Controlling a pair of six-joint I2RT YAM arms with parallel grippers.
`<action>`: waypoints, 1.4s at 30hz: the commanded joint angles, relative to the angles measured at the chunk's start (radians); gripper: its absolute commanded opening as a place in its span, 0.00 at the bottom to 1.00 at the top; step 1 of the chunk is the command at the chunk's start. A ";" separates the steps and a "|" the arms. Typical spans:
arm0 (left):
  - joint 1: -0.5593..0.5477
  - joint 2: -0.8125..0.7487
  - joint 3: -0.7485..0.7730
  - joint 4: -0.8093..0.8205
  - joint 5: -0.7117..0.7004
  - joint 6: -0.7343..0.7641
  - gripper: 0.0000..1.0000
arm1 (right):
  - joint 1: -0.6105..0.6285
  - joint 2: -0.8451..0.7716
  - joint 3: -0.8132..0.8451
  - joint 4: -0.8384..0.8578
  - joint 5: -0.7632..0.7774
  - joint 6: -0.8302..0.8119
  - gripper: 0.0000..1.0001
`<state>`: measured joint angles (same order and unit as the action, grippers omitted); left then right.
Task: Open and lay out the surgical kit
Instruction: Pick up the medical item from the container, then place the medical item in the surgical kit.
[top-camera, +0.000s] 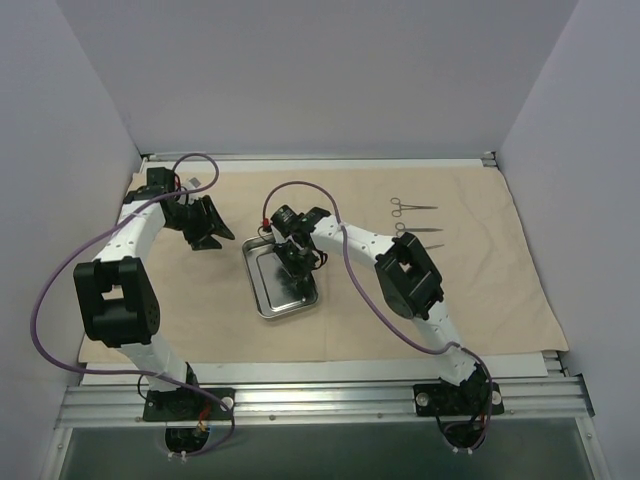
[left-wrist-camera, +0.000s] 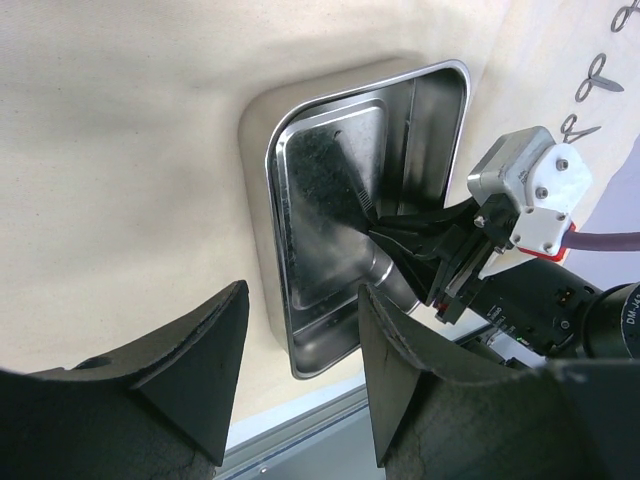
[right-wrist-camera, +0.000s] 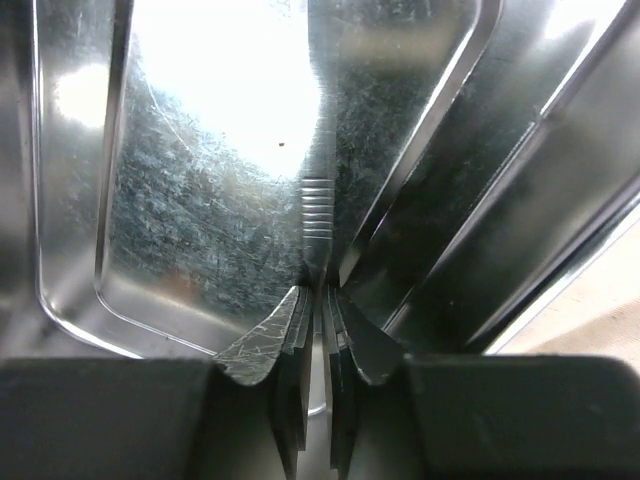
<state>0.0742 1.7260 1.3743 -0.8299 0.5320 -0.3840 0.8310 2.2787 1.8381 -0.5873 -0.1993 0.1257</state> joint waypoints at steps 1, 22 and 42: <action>0.007 -0.046 0.016 0.003 0.017 0.017 0.57 | 0.017 0.024 -0.005 -0.035 -0.057 0.011 0.08; 0.009 -0.065 0.039 -0.009 0.006 0.011 0.57 | 0.022 -0.117 0.039 -0.019 -0.172 -0.038 0.00; 0.004 -0.089 0.022 0.021 0.040 0.002 0.57 | -0.056 -0.528 -0.169 -0.035 0.066 -0.294 0.00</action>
<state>0.0742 1.6852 1.3792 -0.8394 0.5438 -0.3847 0.8059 1.8336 1.6947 -0.5903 -0.1829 -0.1017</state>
